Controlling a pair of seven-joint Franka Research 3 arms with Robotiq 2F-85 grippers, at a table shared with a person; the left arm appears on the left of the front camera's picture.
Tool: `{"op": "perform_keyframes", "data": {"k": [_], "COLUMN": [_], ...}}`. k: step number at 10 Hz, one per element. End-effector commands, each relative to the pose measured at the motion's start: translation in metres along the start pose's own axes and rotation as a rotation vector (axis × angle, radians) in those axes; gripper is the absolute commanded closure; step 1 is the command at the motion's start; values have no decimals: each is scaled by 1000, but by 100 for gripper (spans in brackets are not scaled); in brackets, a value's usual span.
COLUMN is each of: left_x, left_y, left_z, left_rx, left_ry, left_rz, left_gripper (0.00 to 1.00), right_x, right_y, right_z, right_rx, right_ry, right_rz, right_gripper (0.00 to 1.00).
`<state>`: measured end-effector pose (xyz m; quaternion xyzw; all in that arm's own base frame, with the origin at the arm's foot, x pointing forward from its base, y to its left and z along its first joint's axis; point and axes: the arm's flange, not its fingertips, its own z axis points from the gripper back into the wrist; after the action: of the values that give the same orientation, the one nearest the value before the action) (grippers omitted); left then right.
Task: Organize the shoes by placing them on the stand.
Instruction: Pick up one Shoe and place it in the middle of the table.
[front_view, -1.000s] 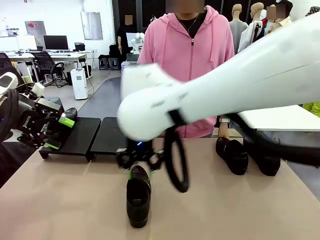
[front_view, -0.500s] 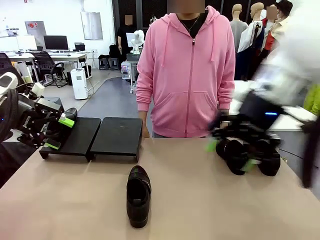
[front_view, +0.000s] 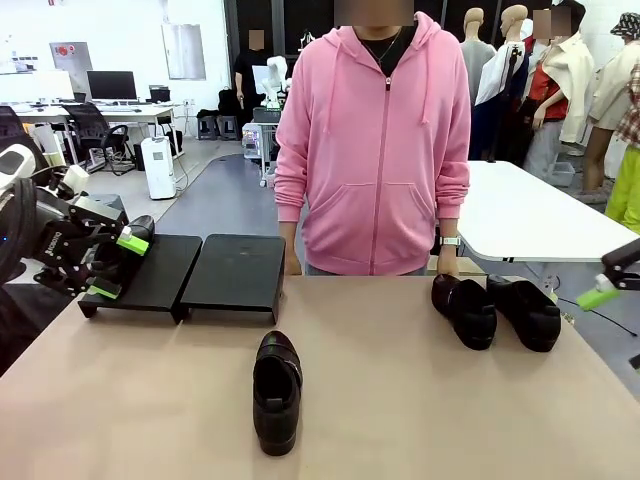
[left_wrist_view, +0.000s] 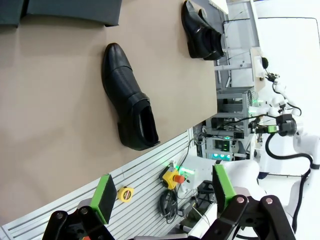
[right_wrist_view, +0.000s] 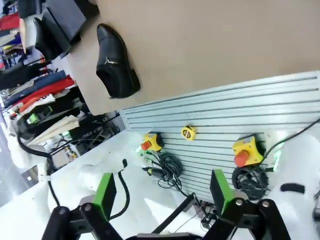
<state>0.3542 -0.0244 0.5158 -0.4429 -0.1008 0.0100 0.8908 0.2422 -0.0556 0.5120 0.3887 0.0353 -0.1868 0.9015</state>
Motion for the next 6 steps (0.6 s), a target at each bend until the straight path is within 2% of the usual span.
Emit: {"op": "perform_keyframes", "data": {"k": [1,6], "left_x": [-1,-1], "left_y": [-1,-1], "left_z": [3,3], "left_rx": [9,9], "left_ry": [10,10], "left_rz": [4,4], "left_gripper": [0,0], "right_x": [-19,-19], "right_y": [22,22], "right_z": [-4,-4], "right_rx": [-34,-34], "right_ry": [-10,-10], "right_rz": [-4,-4], "right_gripper": [0,0]}}
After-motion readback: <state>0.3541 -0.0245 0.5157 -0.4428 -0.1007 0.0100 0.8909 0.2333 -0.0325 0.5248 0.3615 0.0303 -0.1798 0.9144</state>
